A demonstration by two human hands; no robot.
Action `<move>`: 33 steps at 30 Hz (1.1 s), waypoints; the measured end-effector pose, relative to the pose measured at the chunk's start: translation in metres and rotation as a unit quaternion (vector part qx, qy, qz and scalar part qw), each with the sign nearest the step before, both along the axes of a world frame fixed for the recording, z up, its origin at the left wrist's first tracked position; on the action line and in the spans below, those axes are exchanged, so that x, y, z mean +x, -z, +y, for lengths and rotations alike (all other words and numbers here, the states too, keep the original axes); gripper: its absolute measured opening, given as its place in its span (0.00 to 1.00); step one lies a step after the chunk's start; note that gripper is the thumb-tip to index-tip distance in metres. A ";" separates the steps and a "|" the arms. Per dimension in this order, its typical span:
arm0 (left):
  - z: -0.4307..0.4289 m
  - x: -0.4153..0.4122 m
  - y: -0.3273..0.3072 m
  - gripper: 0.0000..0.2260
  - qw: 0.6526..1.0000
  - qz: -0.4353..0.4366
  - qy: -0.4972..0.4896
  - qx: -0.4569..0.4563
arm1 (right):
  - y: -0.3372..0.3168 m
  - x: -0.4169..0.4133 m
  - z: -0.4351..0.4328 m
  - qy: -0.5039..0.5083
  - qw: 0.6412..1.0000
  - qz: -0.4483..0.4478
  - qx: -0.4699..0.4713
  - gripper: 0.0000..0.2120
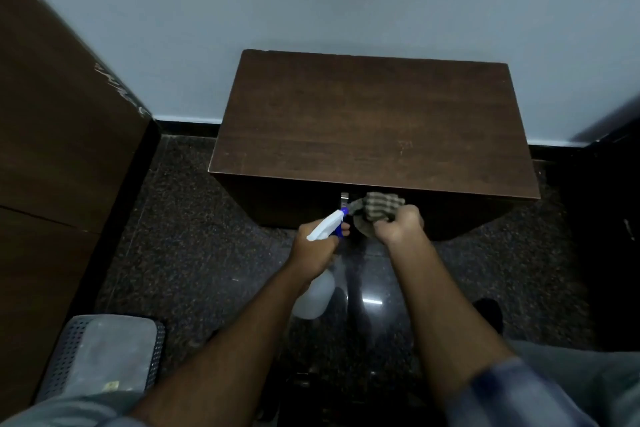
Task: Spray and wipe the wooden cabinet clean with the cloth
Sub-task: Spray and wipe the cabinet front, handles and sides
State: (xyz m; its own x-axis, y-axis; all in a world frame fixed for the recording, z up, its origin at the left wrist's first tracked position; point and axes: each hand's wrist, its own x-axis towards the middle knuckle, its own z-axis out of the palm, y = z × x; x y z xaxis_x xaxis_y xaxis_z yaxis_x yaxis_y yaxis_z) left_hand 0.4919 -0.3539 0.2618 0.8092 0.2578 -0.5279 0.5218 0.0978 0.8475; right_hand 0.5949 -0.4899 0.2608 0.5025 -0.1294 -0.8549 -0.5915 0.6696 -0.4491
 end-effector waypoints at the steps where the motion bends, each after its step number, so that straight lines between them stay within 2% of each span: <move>1: 0.001 -0.003 0.000 0.18 1.000 -0.004 -0.009 -0.004 | 0.000 0.000 0.002 -0.014 1.000 0.002 -0.005 0.19; 5: 0.010 -0.012 -0.004 0.21 0.999 0.011 -0.037 -0.015 | -0.012 -0.007 0.011 -0.111 0.992 -0.060 -0.012 0.20; 7: 0.018 -0.018 -0.004 0.21 0.998 0.015 -0.063 -0.024 | -0.028 -0.021 -0.005 -0.093 0.990 -0.100 0.039 0.16; 9: 0.024 -0.022 -0.006 0.21 0.996 0.007 -0.082 -0.026 | -0.049 -0.037 -0.027 -0.031 0.977 -0.146 0.155 0.10; 10: 0.027 -0.024 -0.008 0.21 0.996 0.002 -0.086 -0.021 | -0.061 -0.041 -0.034 -0.001 0.971 -0.177 0.160 0.09; 11: 0.030 -0.024 -0.011 0.21 0.996 -0.004 -0.086 -0.016 | -0.067 -0.040 -0.041 0.031 0.970 -0.218 0.107 0.12; 12: 0.034 -0.023 -0.015 0.21 0.996 -0.009 -0.084 -0.011 | -0.074 -0.035 -0.045 0.050 0.965 -0.258 -0.018 0.15; 13: 0.038 -0.022 -0.021 0.20 0.997 -0.013 -0.081 -0.006 | -0.080 -0.028 -0.050 0.054 0.939 -0.285 -0.185 0.16; 14: 0.043 -0.020 -0.028 0.20 0.997 -0.018 -0.079 -0.002 | -0.084 -0.019 -0.055 0.035 0.888 -0.305 -0.343 0.16; 15: 0.047 -0.017 -0.036 0.20 0.997 -0.026 -0.078 0.002 | -0.086 -0.011 -0.060 -0.004 0.827 -0.326 -0.457 0.16; 17: 0.054 -0.011 -0.055 0.20 0.996 -0.042 -0.073 0.010 | -0.080 0.008 -0.074 -0.091 0.726 -0.348 -0.586 0.17; 21: 0.062 0.001 -0.088 0.18 0.996 -0.060 -0.067 0.026 | -0.067 0.040 -0.091 -0.313 0.580 -0.321 -0.680 0.15; 24: 0.069 0.012 -0.105 0.18 0.995 -0.069 -0.067 0.030 | -0.063 0.052 -0.095 -0.433 0.441 -0.291 -0.730 0.27; 26: 0.073 0.018 -0.109 0.18 0.994 -0.076 -0.070 0.035 | -0.054 0.056 -0.096 -0.520 0.363 -0.245 -0.734 0.34; 27: 0.074 0.020 -0.110 0.18 0.994 -0.081 -0.068 0.039 | -0.046 0.056 -0.095 -0.547 0.339 -0.224 -0.732 0.36; 28: 0.076 0.022 -0.110 0.18 0.993 -0.084 -0.065 0.042 | -0.039 0.057 -0.094 -0.552 0.332 -0.213 -0.735 0.37; 29: 0.078 0.023 -0.110 0.18 0.993 -0.086 -0.064 0.042 | -0.033 0.058 -0.091 -0.539 0.342 -0.211 -0.741 0.37; 33: 0.094 0.030 -0.109 0.19 0.992 -0.082 -0.079 0.051 | -0.033 0.068 -0.046 -0.458 0.454 -0.159 -0.747 0.38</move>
